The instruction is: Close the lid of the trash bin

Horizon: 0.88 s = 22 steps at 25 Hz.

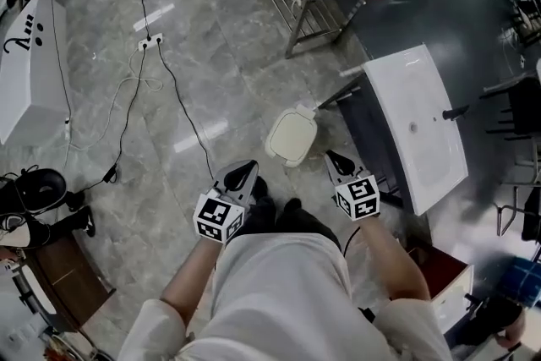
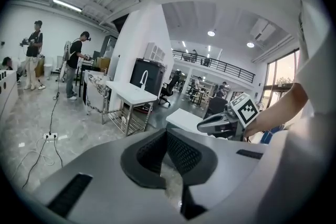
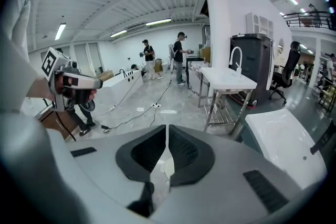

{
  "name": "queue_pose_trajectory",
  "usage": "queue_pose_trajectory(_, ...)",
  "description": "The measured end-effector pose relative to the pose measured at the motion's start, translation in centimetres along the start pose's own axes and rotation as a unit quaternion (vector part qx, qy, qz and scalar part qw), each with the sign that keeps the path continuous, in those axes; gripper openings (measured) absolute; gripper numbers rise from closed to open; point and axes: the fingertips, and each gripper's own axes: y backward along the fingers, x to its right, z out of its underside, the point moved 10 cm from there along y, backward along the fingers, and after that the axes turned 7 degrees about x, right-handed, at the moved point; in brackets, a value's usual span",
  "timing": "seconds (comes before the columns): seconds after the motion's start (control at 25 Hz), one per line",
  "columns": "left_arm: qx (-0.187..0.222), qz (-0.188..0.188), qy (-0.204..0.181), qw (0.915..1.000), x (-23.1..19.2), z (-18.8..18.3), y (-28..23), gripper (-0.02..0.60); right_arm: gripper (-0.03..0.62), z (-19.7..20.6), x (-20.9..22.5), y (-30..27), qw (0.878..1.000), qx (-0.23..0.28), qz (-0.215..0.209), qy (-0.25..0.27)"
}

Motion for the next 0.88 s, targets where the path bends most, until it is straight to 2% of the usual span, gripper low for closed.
queue_pose_trajectory(0.32,0.044,-0.016,-0.012,0.9989,4.7,-1.6,1.7,0.005,0.04,-1.9,1.0,8.3,0.997,0.073,0.033,-0.008)
queue_pose_trajectory(0.56,0.071,-0.035,-0.031,0.9964,8.4,-1.6,3.4,0.005,0.04,-0.9,0.5,13.6,0.991,0.121,0.048,0.008)
queue_pose_trajectory(0.88,0.087,-0.039,-0.065,0.9933,12.8,-1.6,5.5,0.005,0.04,0.6,-0.3,19.0,0.984,0.166,0.054,0.021)
